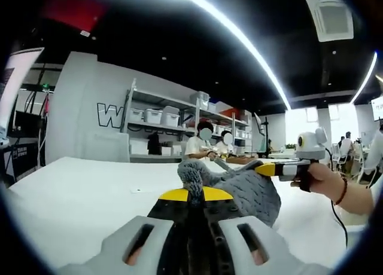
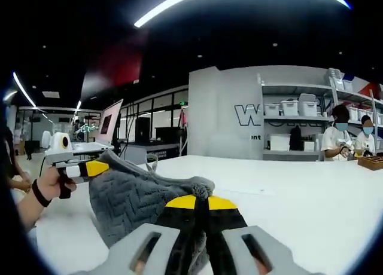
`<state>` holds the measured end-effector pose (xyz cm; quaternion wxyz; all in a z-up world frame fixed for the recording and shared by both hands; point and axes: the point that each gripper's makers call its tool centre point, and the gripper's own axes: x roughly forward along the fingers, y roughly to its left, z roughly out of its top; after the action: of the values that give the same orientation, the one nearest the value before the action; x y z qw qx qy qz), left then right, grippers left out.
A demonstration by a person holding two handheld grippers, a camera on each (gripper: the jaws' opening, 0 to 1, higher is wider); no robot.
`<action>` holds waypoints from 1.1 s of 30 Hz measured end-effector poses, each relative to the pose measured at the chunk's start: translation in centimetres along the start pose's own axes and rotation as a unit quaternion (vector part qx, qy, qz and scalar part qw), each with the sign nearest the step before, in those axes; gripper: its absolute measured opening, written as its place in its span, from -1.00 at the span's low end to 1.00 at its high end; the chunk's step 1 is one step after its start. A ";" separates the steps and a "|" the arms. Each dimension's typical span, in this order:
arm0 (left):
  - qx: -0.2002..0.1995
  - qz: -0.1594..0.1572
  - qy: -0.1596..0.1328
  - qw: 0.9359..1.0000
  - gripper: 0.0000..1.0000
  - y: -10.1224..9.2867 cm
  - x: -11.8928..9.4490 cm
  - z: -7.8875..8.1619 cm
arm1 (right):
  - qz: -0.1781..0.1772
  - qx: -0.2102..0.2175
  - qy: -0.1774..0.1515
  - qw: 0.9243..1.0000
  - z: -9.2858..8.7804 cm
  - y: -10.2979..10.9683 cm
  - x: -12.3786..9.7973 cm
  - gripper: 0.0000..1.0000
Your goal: Open the folded towel by lifting each exposed corner and separating the folded layers until the towel lies flat within the target outline without major curled edges
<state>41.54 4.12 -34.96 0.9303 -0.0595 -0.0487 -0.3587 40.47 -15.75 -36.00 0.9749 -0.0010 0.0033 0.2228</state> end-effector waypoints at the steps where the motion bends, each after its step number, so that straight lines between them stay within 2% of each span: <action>1: 0.002 -0.004 -0.002 1.000 -0.93 -0.3 0.0 0.1 | -0.002 -0.004 0.000 1.000 0.0 -0.3 0.2 -1.00; 5: 0.008 -0.003 0.001 1.000 -0.93 -0.3 -0.2 0.0 | 0.003 0.010 -0.006 1.000 0.3 -0.8 0.4 -1.00; 18: 0.007 -0.003 -0.001 1.000 -0.93 -1.2 -1.6 -0.3 | 0.015 0.011 -0.017 1.000 0.7 -0.3 0.0 -1.00; 23: 0.007 -0.002 0.004 1.000 -0.93 -1.2 -1.9 -0.6 | 0.025 0.028 -0.025 0.999 0.7 0.1 -0.4 -1.00; 27: 0.013 -0.008 0.002 1.000 -0.93 -1.9 -2.3 -0.4 | 0.025 0.023 -0.026 0.999 0.7 0.2 -0.9 -1.00; 33: 0.016 -0.015 0.004 1.000 -0.93 -2.5 -3.2 -0.7 | 0.040 0.043 -0.035 0.998 0.5 0.8 -2.0 -1.00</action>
<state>37.52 4.30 -35.90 0.9257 -0.0428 -0.0516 -0.3723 38.32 -15.84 -35.47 0.9637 0.0493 -0.0215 0.2613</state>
